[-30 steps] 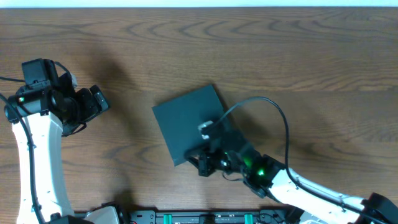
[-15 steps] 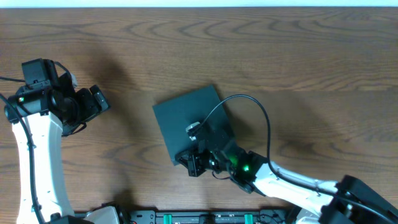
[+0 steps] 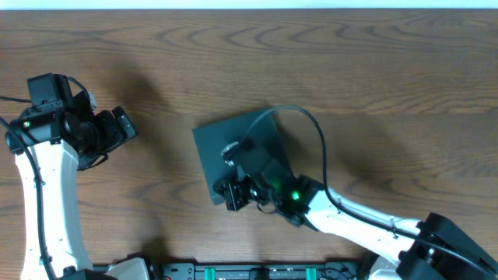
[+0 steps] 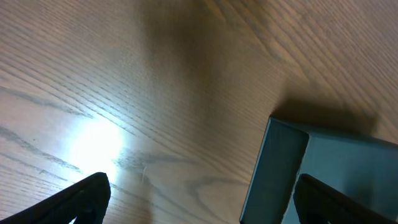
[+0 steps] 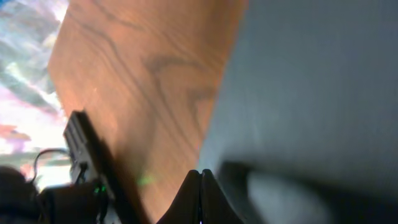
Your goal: Pack container
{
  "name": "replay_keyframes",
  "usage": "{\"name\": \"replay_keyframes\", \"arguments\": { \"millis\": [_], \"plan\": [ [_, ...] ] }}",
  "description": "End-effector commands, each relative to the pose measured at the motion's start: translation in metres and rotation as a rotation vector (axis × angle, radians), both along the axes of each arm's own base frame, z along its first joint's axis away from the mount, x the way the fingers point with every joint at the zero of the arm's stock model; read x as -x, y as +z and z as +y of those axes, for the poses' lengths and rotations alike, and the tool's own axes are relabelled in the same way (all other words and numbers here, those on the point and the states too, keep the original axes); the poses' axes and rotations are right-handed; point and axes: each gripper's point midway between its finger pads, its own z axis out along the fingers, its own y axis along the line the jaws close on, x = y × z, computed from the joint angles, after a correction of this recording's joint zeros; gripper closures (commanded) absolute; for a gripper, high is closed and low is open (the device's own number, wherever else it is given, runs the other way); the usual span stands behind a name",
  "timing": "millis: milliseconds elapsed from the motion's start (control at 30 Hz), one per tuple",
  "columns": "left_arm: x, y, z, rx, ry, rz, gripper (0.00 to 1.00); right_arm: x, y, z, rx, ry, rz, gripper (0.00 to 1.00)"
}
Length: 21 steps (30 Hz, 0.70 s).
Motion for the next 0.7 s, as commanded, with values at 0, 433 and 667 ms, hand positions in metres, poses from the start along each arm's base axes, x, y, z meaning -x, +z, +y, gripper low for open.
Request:
{"name": "replay_keyframes", "arguments": {
  "millis": [0, 433, 667],
  "plan": [
    [0.0, -0.002, 0.002, -0.002, -0.002, 0.005, 0.05, -0.02, 0.015, 0.009, 0.035, 0.039, -0.14, 0.98],
    [0.0, -0.002, 0.002, -0.002, -0.002, 0.005, 0.05, -0.052, 0.032, 0.017, 0.304, 0.132, -0.21, 0.98],
    [0.0, -0.002, 0.002, -0.002, -0.002, 0.005, 0.05, -0.062, 0.024, 0.038, 0.362, 0.172, -0.239, 0.98]
  ]
}}
